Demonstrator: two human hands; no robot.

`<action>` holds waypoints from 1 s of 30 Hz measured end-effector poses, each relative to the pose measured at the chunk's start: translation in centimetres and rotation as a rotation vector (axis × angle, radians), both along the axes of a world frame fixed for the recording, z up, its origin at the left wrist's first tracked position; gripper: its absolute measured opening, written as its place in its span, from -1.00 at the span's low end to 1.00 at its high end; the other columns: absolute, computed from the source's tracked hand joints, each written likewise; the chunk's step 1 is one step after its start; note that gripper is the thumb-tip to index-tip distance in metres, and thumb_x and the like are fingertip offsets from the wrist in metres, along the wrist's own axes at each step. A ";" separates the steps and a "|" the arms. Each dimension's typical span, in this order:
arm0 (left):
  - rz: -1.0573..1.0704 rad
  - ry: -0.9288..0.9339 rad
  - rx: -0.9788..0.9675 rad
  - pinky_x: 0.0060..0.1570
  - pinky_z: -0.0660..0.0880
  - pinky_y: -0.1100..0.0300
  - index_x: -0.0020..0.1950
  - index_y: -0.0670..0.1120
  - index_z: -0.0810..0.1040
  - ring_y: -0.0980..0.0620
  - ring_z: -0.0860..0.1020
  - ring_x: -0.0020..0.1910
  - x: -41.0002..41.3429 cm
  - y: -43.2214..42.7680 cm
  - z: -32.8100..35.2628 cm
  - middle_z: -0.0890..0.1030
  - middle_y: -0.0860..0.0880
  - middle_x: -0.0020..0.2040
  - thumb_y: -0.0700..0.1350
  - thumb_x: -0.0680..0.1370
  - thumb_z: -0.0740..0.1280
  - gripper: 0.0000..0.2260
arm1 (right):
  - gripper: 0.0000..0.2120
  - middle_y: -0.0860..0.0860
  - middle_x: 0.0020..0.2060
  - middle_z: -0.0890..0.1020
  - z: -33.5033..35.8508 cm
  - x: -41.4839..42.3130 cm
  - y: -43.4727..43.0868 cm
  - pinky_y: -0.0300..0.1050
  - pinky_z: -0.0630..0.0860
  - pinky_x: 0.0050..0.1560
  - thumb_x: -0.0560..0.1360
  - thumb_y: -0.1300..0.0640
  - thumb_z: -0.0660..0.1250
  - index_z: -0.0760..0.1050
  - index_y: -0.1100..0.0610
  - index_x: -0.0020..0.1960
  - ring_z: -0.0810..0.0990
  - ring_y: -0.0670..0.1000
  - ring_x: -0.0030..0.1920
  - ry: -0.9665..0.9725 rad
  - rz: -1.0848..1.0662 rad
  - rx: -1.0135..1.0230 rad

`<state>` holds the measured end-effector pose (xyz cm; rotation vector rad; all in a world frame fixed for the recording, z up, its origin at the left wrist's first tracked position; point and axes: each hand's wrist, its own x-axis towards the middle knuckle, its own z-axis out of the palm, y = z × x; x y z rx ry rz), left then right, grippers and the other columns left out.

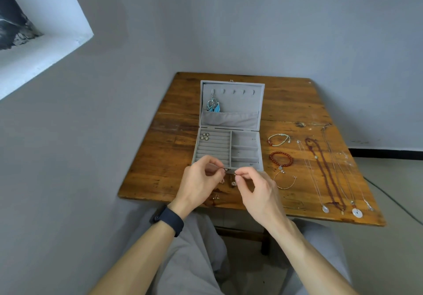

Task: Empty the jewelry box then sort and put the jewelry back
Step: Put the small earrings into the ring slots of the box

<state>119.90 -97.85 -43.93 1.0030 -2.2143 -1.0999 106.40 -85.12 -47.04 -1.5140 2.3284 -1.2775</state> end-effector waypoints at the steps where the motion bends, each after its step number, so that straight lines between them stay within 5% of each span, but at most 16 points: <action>1: 0.004 0.010 0.014 -0.11 0.47 0.50 0.03 0.09 0.63 0.34 0.59 -0.06 0.1 -0.3 0.2 0.67 0.17 -0.11 -0.02 0.56 0.44 -0.93 | -0.87 -0.17 -0.08 0.66 0.4 -0.2 -0.4 -0.46 0.39 -0.03 0.58 0.09 0.37 0.61 0.03 0.11 0.56 -0.18 -0.01 -0.004 0.009 -0.004; 10: 0.090 0.155 0.221 0.06 0.51 0.33 0.03 0.09 0.71 0.31 0.62 -0.01 1.1 -3.2 1.1 0.71 0.21 -0.07 0.03 0.54 0.45 -0.90 | -0.90 -0.22 -0.16 0.67 3.0 -2.9 -4.6 -0.52 0.46 -0.12 0.53 0.02 0.44 0.68 -0.03 0.03 0.61 -0.30 -0.07 -0.075 0.054 0.034; 18: 0.154 0.369 0.423 -0.07 0.50 0.48 0.06 0.05 0.71 0.34 0.61 -0.02 1.5 -5.8 1.9 0.71 0.22 -0.05 -0.10 0.54 0.45 -0.88 | -0.92 -0.22 -0.18 0.69 2.8 -5.6 -8.7 -0.51 0.48 -0.12 0.52 0.04 0.45 0.70 -0.04 0.00 0.61 -0.35 -0.10 -0.050 0.056 0.137; 23: 0.178 0.384 0.460 -0.10 0.54 0.41 0.09 -0.01 0.73 0.30 0.63 -0.06 1.9 -7.1 1.2 0.73 0.15 -0.05 -0.08 0.54 0.46 -0.86 | -0.87 -0.16 -0.14 0.70 2.7 -6.7 -10.6 -0.61 0.38 -0.14 0.57 0.07 0.40 0.68 0.02 0.08 0.60 -0.27 -0.11 0.025 0.074 0.198; 30: 0.202 0.381 0.480 -0.20 0.50 0.45 0.03 0.05 0.72 0.32 0.62 -0.13 2.7 -8.0 0.4 0.72 0.20 -0.08 -0.10 0.55 0.45 -0.90 | -0.88 -0.02 -0.09 0.69 2.1 -8.1 -13.1 -0.21 0.53 -0.05 0.54 0.11 0.43 0.70 0.08 0.04 0.62 -0.07 -0.12 0.230 0.088 0.195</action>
